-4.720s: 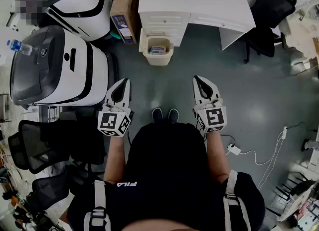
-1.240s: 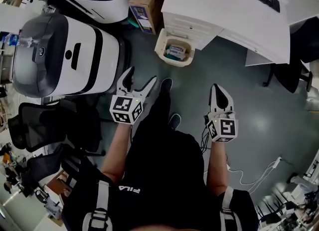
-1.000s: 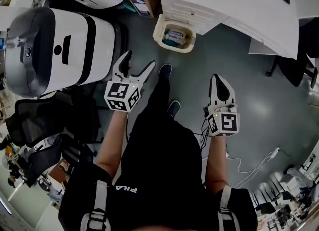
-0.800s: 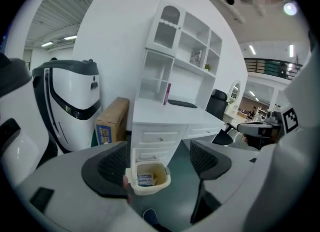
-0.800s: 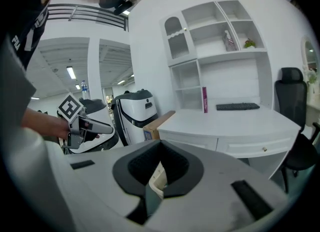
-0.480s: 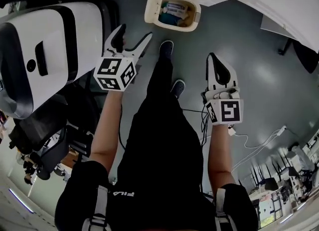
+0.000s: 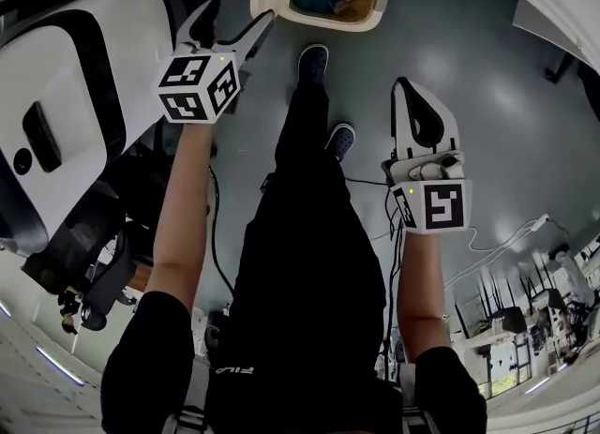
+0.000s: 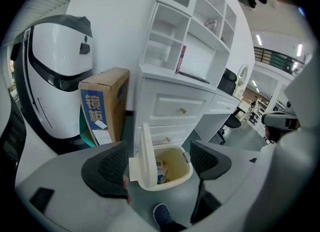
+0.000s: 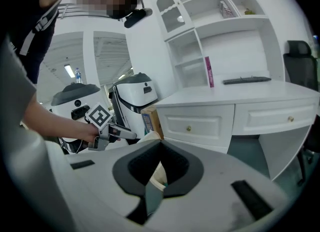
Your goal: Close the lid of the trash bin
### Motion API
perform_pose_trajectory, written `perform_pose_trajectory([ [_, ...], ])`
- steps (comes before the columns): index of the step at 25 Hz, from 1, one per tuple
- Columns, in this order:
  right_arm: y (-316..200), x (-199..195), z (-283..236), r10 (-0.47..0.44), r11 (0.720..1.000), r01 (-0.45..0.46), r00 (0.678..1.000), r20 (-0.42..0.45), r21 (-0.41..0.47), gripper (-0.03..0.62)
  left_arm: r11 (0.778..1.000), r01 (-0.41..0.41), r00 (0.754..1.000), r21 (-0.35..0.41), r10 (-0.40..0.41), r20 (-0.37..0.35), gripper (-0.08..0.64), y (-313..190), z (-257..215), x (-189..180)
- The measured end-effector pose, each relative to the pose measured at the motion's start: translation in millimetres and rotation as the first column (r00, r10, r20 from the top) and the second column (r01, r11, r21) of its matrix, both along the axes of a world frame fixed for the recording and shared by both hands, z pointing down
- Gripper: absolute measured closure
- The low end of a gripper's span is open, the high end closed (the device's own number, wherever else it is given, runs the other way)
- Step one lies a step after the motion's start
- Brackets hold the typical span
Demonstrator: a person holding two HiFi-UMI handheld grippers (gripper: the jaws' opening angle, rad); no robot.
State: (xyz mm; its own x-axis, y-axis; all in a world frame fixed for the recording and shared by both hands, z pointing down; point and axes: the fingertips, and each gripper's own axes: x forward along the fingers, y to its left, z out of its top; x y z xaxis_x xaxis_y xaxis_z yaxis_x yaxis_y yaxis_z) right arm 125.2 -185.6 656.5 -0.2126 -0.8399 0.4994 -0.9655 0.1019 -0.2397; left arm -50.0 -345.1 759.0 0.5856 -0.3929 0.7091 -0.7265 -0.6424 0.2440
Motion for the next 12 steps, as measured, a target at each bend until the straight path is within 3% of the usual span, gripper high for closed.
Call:
perform_pose_trajectory([
  [8,-11.2,-4.7,30.4,0.003,1.000,-0.003,0.999,-0.037,-0.003,0.589,1.000,0.016,0.999,-0.026,-0.017,-0.029,0.163,-8.7,30.0,-10.9],
  [12,-14.0,-2.8,52.3,0.016,1.000,-0.018,0.995,-0.101,-0.022,0.589,0.999,0.026,0.998,-0.033,-0.028,-0.054,0.163,-20.6,44.7,-17.6],
])
